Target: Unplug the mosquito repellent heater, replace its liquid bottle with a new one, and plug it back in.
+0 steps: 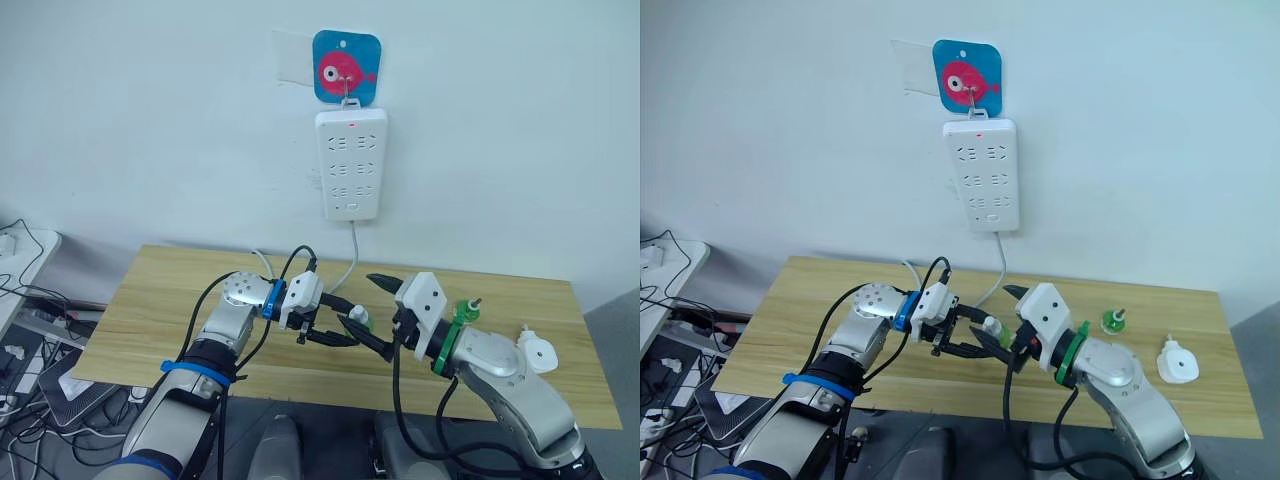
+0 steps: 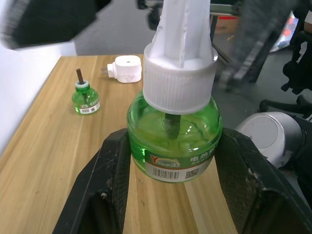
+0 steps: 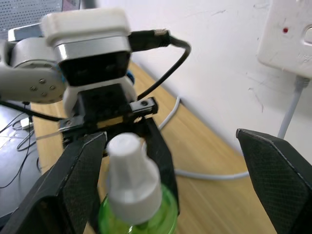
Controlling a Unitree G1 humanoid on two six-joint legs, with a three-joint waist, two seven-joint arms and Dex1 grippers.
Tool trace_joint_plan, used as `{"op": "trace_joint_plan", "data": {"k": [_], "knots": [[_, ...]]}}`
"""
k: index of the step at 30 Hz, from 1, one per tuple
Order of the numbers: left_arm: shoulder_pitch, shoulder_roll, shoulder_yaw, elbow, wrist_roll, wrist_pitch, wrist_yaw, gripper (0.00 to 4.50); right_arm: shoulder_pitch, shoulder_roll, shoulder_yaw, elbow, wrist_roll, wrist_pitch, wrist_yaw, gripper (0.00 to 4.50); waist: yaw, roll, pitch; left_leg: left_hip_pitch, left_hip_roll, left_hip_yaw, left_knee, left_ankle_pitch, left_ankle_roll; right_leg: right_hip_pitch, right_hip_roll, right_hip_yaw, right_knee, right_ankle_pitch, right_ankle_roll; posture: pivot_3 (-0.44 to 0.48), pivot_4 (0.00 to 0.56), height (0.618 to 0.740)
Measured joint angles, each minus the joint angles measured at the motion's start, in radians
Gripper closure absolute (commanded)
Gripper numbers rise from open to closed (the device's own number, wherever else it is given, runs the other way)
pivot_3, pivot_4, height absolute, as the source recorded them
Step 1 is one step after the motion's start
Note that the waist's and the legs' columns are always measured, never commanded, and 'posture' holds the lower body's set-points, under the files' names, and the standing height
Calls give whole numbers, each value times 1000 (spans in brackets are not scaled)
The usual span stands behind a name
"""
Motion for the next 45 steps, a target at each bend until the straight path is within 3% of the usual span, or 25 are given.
{"op": "trace_joint_plan", "data": {"k": [5,14,18,23,28,37,41,45], "knots": [[3,0,0,0,2,0,0,2322,18,-27,-12,-28,13,43,-2,42,2,0,0,0,0,0,0,0,0,0,0,0,0,0,0,-1,177,740],[3,2,0,0,2,-3,-3,2322,126,-145,-146,-191,84,145,13,42,-1,0,0,0,0,0,0,0,0,0,0,0,0,0,0,-19,173,740],[2,-2,0,0,2,-8,-6,2322,144,-158,-156,-168,108,112,59,42,-2,0,0,0,0,1,0,0,0,0,0,0,0,0,0,-23,172,740],[2,-8,0,0,3,-10,-17,2322,151,-126,-86,-96,91,31,87,42,-4,0,0,0,0,1,0,0,0,0,0,0,1,0,0,-21,173,740],[0,-8,0,0,3,-10,-20,2322,91,-48,26,-109,35,45,16,42,-6,0,0,0,0,0,0,0,0,0,0,0,1,0,0,-21,176,740],[0,-6,0,0,3,-8,-20,2322,30,-23,4,-72,24,56,-17,42,-5,0,0,0,0,0,0,0,0,0,0,0,1,0,0,-14,181,740],[0,-6,0,0,3,-8,-20,2322,32,-2,-18,-61,82,58,6,944,-5,0,0,0,0,0,0,0,0,0,0,0,1,0,0,-16,181,740],[0,-6,0,0,3,-8,-19,2322,32,3,-7,-114,105,109,-6,2245,-5,0,0,0,0,0,0,0,0,0,0,0,1,0,0,-16,181,740]]}}
